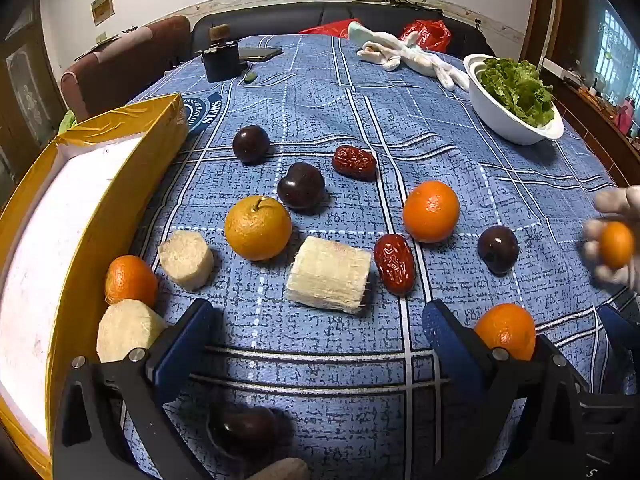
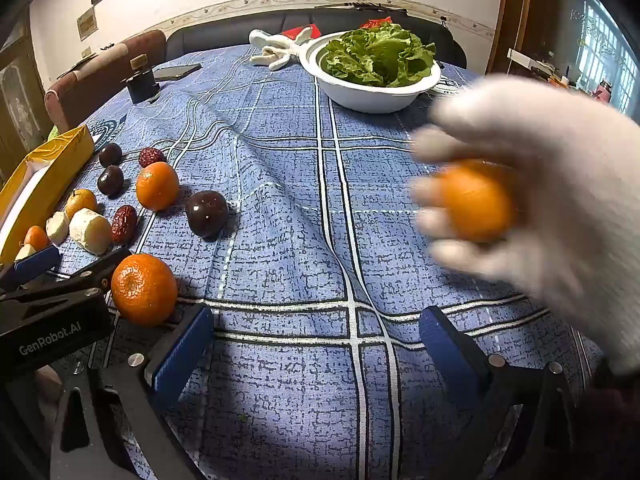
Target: Organize fruits
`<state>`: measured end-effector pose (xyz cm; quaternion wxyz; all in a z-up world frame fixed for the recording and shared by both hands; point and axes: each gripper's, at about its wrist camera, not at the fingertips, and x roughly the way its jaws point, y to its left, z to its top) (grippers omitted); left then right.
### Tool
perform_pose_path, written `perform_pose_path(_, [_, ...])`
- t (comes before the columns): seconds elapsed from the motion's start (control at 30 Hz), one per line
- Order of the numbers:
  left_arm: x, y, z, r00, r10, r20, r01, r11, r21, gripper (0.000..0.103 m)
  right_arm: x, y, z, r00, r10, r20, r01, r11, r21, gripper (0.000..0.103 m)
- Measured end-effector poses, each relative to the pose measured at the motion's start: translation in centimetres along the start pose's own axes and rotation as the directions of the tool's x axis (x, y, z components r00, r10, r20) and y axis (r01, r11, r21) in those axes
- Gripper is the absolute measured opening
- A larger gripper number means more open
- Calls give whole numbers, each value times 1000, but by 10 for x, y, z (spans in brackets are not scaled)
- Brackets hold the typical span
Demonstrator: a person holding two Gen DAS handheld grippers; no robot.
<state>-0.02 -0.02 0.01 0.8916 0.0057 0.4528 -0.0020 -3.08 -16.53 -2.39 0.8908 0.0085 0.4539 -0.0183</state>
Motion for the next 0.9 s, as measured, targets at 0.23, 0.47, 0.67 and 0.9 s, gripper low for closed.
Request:
perform_pose_path(0.23, [-1, 0, 0, 1000, -1, 2, 1, 1000, -2, 103, -1, 0, 0, 1000, -1, 8, 1, 1000, -1, 103])
perform_pose_path(0.47, [0, 0, 0, 1000, -2, 1, 2, 1000, -2, 103, 0, 1, -1, 1000, -1, 6, 1, 1000, -1, 103])
perform_pose_path(0.67, [-1, 0, 0, 1000, -3, 0, 3, 1000, -3, 103, -1, 1, -1, 1000, 0, 6, 0, 1000, 0, 103])
perform_pose_path(0.9, [0, 0, 0, 1000, -2, 0, 2, 1000, -3, 103, -1, 0, 0, 1000, 0, 6, 0, 1000, 0, 103])
